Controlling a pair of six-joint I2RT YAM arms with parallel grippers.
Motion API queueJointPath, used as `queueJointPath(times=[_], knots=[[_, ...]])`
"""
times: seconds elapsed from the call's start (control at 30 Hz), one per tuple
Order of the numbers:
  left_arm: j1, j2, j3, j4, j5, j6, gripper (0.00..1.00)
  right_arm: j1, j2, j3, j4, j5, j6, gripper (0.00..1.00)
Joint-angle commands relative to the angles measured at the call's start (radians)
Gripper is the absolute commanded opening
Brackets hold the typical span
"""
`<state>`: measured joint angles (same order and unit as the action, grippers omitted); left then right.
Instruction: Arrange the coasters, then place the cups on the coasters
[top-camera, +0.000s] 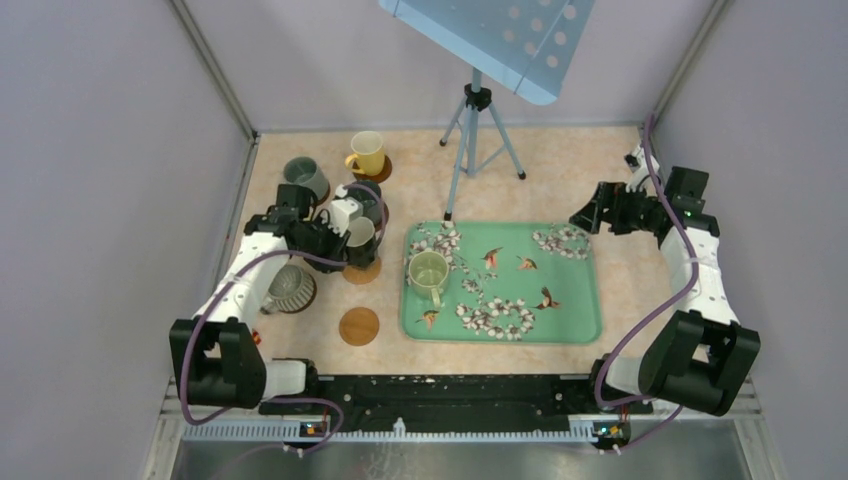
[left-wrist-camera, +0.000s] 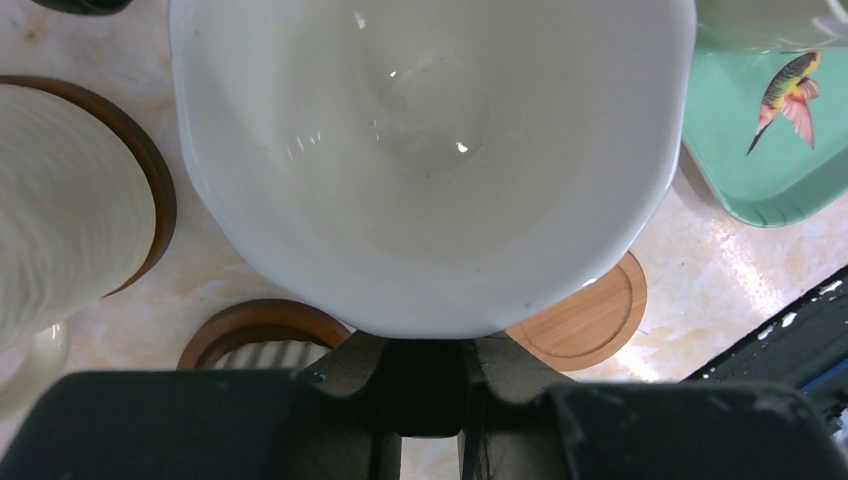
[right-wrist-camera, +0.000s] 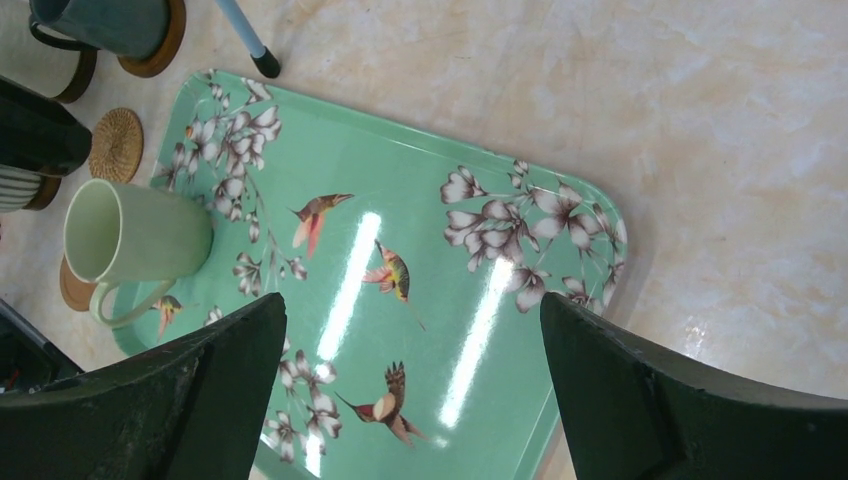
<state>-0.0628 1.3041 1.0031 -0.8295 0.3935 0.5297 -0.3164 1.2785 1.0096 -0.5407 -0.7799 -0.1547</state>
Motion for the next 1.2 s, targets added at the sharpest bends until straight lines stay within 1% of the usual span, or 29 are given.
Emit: queueJointPath(times=[0.0, 0.13, 0.57, 0.97, 1.17], knots=[[0.018, -0.062, -0.034, 0.117, 0.029, -0.004, 0.00, 0.005, -0.007, 0.002, 0.021, -0.017, 0.001, 0.96], [0.022, -0.082, -0.078, 0.146, 0.047, 0.022, 0.00, 0.005, -0.002, 0.000, 0.021, -0.013, -0.005, 0.96], [0.032, -0.080, -0.144, 0.243, 0.015, 0.054, 0.00, 0.005, 0.003, 0.000, 0.022, -0.013, -0.006, 0.96], [0.033, -0.077, -0.184, 0.276, 0.012, 0.070, 0.00, 0.005, 0.006, 0.001, 0.020, -0.017, -0.008, 0.96], [0.034, -0.091, -0.205, 0.297, 0.000, 0.083, 0.04, 0.005, 0.008, 0.002, 0.019, -0.019, -0.008, 0.96]])
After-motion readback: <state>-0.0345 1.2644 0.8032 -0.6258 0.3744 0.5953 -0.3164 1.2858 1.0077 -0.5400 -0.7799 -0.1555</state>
